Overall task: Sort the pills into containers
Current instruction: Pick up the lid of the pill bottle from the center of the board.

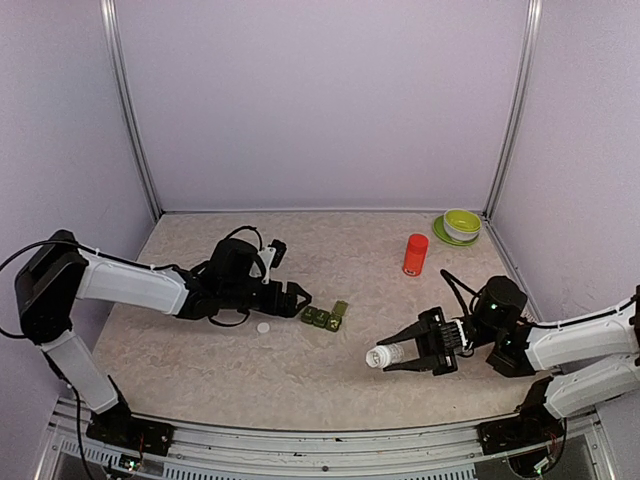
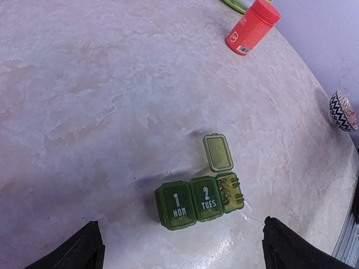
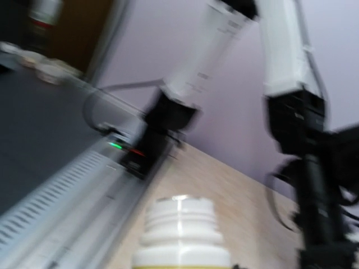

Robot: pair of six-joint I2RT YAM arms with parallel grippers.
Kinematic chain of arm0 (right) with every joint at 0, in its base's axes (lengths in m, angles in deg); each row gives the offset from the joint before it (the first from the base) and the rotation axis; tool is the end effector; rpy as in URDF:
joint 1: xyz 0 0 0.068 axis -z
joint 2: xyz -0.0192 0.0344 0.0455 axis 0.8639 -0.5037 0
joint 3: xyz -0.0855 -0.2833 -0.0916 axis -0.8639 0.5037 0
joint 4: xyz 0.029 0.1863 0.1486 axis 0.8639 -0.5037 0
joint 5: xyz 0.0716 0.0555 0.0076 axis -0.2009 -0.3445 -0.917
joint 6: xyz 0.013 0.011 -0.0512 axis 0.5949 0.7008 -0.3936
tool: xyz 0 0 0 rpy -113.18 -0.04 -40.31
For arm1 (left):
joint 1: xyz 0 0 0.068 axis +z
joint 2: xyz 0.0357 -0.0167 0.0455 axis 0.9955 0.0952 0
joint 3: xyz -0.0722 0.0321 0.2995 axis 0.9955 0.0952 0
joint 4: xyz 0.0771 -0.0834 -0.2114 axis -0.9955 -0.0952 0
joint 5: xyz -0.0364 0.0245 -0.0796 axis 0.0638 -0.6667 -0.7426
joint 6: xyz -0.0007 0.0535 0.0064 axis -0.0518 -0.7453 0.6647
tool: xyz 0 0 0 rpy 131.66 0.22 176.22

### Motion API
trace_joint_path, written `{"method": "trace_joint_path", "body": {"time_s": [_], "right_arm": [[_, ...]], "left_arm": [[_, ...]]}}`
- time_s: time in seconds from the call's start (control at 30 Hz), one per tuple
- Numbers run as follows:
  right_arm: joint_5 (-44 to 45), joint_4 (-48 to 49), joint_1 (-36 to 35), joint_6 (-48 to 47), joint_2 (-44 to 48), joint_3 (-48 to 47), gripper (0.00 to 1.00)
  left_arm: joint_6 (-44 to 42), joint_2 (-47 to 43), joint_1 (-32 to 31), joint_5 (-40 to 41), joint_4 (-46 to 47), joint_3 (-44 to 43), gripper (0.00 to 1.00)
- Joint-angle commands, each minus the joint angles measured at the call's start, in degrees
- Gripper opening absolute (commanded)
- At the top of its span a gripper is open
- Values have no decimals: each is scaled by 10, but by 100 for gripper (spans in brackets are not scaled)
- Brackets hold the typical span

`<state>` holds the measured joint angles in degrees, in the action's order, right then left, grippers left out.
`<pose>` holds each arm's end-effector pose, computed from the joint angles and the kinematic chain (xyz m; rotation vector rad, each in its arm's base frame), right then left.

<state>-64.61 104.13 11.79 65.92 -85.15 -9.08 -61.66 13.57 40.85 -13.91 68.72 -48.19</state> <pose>0.1020 0.1569 0.2653 -1.4619 0.7245 1.0919 0.2408 -0.2358 0.2290 0.4928 2.2256 -0.7662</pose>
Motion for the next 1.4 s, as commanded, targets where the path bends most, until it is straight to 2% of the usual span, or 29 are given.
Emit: {"method": "trace_joint_path", "body": {"time_s": [0.0, 0.23, 0.37, 0.47, 0.53, 0.57, 0.67, 0.7, 0.8, 0.87, 0.9, 0.97, 1.17, 1.37], "right_arm": [[-155, 0, 5, 38, -29, -51, 18], [-331, -21, 8, 134, -133, -150, 19], [-364, -9, 8, 177, -170, -174, 18], [-381, -25, 8, 161, -168, -175, 18], [-412, -119, 11, 95, -167, -197, 19], [-427, -207, 13, 32, -168, -218, 20], [-463, -652, 24, -369, -188, -326, 20], [-458, -774, 26, -472, -209, -360, 20], [-421, -1041, 27, -712, -272, -442, 22], [-402, -1268, 26, -934, -333, -502, 22], [-398, -1333, 27, -968, -363, -529, 21], [-391, -1342, 26, -940, -395, -559, 20], [-393, -1343, 27, -967, -402, -564, 20], [-371, -1343, 27, -912, -417, -597, 22]], "left_arm": [[10, -43, 4, 7, -19, 27, 96], [12, -71, 4, 20, -27, 54, 96], [16, -71, 4, 26, -26, 66, 96], [15, -73, 5, 33, -35, 69, 97], [13, -75, 5, 38, -40, 71, 97], [14, -76, 5, 40, -42, 73, 97], [14, -81, 7, 41, -45, 79, 98], [15, -82, 7, 41, -46, 81, 98], [16, -86, 11, 40, -47, 88, 98], [16, -88, 14, 41, -51, 91, 98], [15, -90, 15, 41, -52, 92, 98], [12, -95, 19, 44, -57, 94, 98], [10, -112, 29, 47, -65, 100, 98], [5, -111, 31, 56, -73, 101, 98]]}}
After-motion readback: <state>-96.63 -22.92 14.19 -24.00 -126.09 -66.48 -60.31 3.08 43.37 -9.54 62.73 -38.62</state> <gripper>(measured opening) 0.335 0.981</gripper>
